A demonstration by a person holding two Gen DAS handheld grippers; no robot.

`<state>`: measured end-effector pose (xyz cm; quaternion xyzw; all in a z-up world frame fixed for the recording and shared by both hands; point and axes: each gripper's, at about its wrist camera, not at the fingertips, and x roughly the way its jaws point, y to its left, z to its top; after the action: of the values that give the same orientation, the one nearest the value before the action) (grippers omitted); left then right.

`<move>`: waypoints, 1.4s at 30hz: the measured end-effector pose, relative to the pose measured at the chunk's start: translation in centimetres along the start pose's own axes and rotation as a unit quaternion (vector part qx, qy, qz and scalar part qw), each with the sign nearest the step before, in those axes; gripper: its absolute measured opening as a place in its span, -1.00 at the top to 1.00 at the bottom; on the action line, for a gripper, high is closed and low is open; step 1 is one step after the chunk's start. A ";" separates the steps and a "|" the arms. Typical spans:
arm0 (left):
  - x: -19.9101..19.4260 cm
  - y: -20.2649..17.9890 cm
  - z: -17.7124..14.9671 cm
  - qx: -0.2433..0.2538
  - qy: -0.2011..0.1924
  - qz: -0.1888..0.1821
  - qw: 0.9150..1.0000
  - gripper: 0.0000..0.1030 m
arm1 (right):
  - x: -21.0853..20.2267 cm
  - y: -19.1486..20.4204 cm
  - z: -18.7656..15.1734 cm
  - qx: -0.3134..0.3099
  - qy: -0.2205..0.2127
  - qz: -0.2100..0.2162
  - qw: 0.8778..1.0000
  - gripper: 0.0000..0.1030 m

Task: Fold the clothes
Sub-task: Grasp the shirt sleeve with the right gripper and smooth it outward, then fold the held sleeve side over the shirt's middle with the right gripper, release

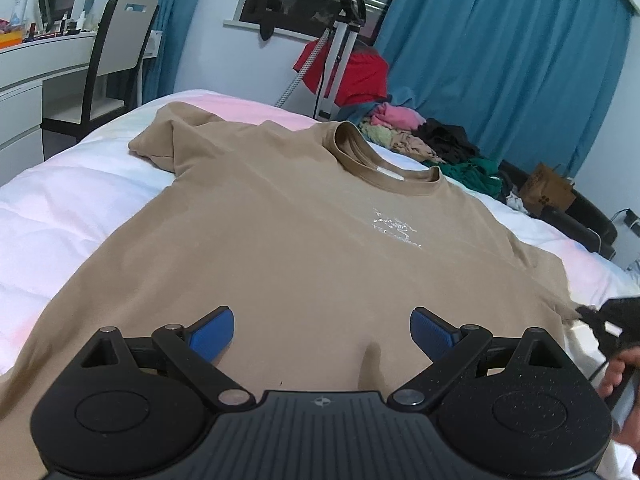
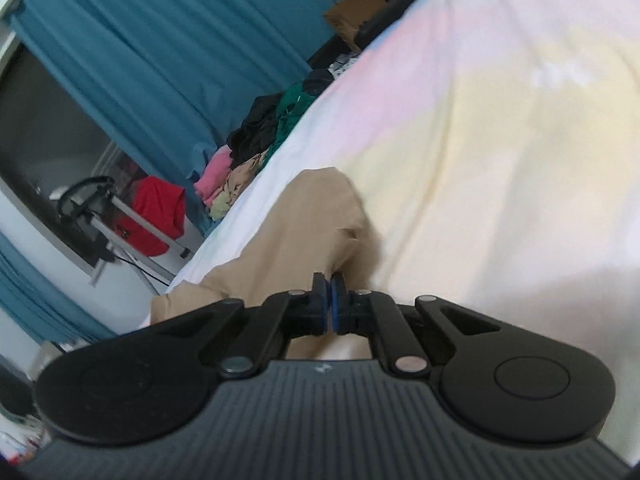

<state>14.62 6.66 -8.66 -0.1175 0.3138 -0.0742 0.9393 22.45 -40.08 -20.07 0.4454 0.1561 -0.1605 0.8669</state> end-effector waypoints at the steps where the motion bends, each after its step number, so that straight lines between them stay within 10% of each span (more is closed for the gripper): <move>1: -0.1 -0.1 0.0 0.001 0.000 0.000 1.000 -0.87 | 0.2 -0.7 -0.2 0.023 0.013 0.013 1.000 0.84; 4: -0.1 -0.4 -0.2 0.011 -0.002 0.001 1.000 -0.87 | 1.1 -2.2 -0.8 0.076 0.052 0.046 0.995 0.71; 9: 0.4 -0.6 -0.5 0.017 0.005 0.005 1.000 -0.87 | 2.3 -0.8 -1.6 0.059 0.049 0.089 0.993 -0.31; 23: 1.9 0.3 0.0 0.000 0.019 0.008 1.000 -0.87 | 9.1 3.0 -0.7 -0.010 -0.025 0.096 0.995 -0.33; 27: 2.4 0.4 0.2 -0.008 0.020 0.005 1.000 -0.87 | 10.6 3.7 0.6 -0.010 -0.033 0.095 0.995 -0.18; 30: 2.6 0.3 0.3 -0.007 0.018 0.010 1.000 -0.87 | 10.6 5.3 1.3 -0.056 -0.039 0.060 0.996 0.85; 42: -0.7 0.9 2.1 -0.012 -0.022 0.020 0.999 -0.87 | 3.1 18.2 2.2 -0.230 -0.111 0.002 0.967 0.86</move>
<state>15.37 8.07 -6.84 -0.1243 0.2959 -0.0485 0.9459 33.09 -32.27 -6.93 0.2139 0.0908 -0.1673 0.9581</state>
